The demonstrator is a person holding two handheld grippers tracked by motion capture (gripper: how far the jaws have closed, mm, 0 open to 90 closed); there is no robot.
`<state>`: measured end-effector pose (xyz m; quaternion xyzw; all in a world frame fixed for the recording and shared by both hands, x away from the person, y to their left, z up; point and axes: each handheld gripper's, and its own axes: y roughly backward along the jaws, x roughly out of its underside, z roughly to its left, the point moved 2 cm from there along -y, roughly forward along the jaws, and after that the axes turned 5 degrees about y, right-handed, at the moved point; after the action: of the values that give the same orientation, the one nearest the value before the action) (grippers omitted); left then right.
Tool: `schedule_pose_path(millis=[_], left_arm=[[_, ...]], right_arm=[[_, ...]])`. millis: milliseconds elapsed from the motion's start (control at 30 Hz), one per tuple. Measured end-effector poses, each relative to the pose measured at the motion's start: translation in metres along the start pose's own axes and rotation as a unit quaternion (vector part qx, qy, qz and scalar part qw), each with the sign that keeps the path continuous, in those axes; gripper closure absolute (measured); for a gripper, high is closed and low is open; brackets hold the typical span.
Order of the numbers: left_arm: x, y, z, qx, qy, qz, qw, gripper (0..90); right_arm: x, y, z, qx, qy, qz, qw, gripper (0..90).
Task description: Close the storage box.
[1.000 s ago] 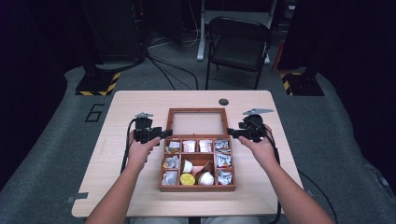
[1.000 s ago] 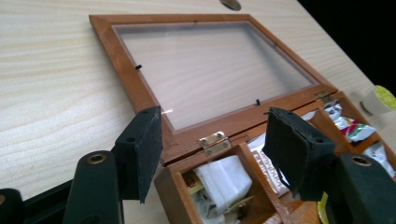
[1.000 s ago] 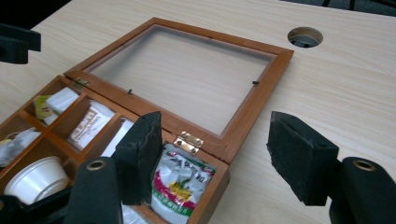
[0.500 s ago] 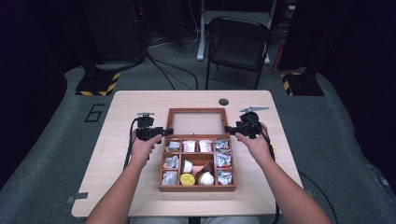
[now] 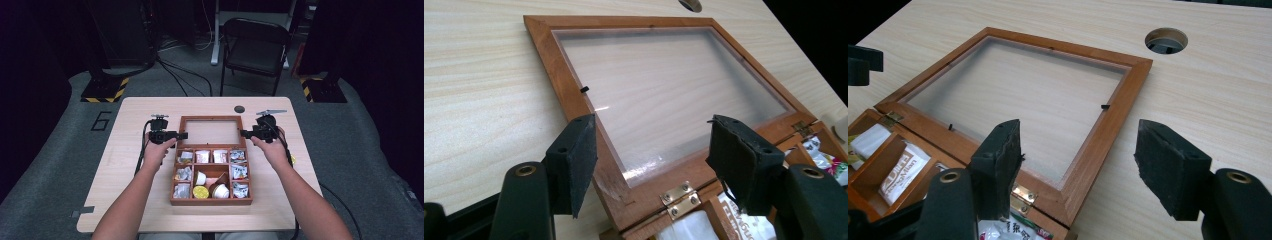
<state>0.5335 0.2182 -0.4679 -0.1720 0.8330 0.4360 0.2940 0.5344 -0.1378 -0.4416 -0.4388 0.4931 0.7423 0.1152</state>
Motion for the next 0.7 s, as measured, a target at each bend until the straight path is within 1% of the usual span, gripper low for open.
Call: schedule_pose_path(millis=[67,233,367,400,433,467,567,600,633,700], left_arm=[[0.0,-0.003,0.002,0.0,0.003,0.003,1.0,36.0],[0.002,-0.009,0.006,-0.001,-0.003,0.009,1.0,34.9],[0.001,-0.013,0.009,-0.001,0.008,0.008,0.9999,34.8],[0.001,-0.013,0.01,-0.002,0.012,0.008,0.9999,34.8],[0.001,-0.015,0.011,-0.002,0.013,0.007,0.9999,34.8],[0.002,-0.016,0.011,-0.002,0.019,0.008,0.9998,34.8],[0.003,-0.019,0.013,-0.011,0.011,0.013,0.9998,34.8],[0.004,-0.02,0.012,-0.011,0.015,0.015,0.9997,34.8],[0.004,-0.02,0.013,-0.013,0.016,0.015,0.9997,34.8],[0.004,-0.021,0.014,-0.015,0.018,0.016,0.9996,34.7]], right_arm=[[0.002,-0.003,-0.001,-0.001,-0.004,-0.002,1.0,34.4],[0.005,-0.013,-0.002,0.001,-0.011,0.011,0.9999,33.5],[0.007,-0.02,-0.001,0.001,-0.003,0.02,0.9998,33.0],[0.007,-0.022,0.0,0.001,-0.008,0.022,0.9997,33.0],[0.007,-0.023,0.0,0.001,-0.008,0.022,0.9997,32.8],[0.007,-0.025,0.001,-0.001,-0.012,0.025,0.9996,32.4],[0.007,-0.029,0.001,-0.004,-0.017,0.028,0.9995,31.1],[0.007,-0.031,0.0,-0.004,-0.018,0.026,0.9995,30.9],[0.007,-0.032,0.0,-0.004,-0.017,0.026,0.9995,30.8],[0.008,-0.033,0.001,-0.005,-0.024,0.028,0.9993,30.5]])
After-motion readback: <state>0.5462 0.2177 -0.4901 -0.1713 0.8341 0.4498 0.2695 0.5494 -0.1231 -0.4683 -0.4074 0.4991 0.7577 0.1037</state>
